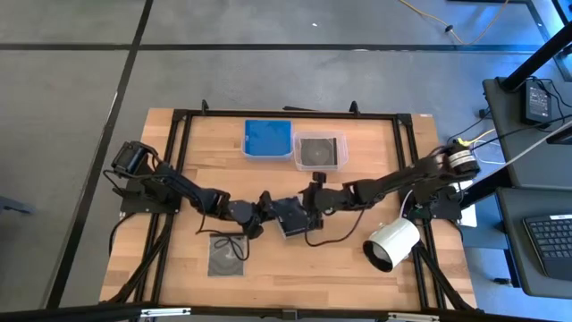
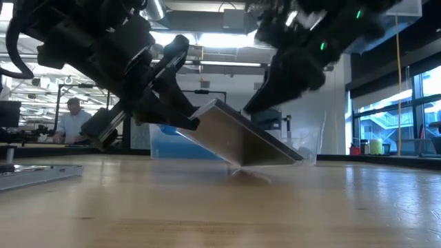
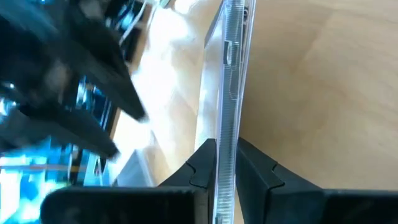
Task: Pick & place jewel cases by type
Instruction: Put the right black CD case into the transparent bin
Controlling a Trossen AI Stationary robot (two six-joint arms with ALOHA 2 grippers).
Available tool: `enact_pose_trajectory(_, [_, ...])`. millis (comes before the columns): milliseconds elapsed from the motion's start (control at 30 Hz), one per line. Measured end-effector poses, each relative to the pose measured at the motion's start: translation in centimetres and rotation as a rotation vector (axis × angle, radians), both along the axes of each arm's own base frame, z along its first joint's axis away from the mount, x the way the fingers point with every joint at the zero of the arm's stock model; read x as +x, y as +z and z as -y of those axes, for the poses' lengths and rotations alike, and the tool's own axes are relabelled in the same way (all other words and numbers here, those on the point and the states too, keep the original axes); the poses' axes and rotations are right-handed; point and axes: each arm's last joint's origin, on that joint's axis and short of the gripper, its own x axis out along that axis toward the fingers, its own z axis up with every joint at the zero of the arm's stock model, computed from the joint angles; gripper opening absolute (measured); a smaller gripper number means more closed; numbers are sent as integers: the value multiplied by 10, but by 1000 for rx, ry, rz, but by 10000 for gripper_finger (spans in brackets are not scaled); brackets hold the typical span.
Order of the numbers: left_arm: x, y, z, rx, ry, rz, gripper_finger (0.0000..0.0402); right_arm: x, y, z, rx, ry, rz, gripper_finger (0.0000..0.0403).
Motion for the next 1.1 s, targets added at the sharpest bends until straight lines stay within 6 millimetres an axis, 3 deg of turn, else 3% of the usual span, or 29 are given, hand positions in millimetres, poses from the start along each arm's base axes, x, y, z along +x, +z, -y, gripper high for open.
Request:
enact_pose_trajectory(133, [-1,0,-1,-43,114,18,35,-11,17,-20,-109,36,0,210])
enact_pose_trajectory(367, [0,2,-2,-225,249,83,43,-21,3,-51,-299,51,-24,210])
enact_pose_trajectory(567, [0,3,-2,-280,296,108,38,-10,-10,-57,-294,38,26,210])
enact_pose_trajectory(1100, [0,4,-4,-262,360,142,41,-5,14,-84,-319,133,123,210])
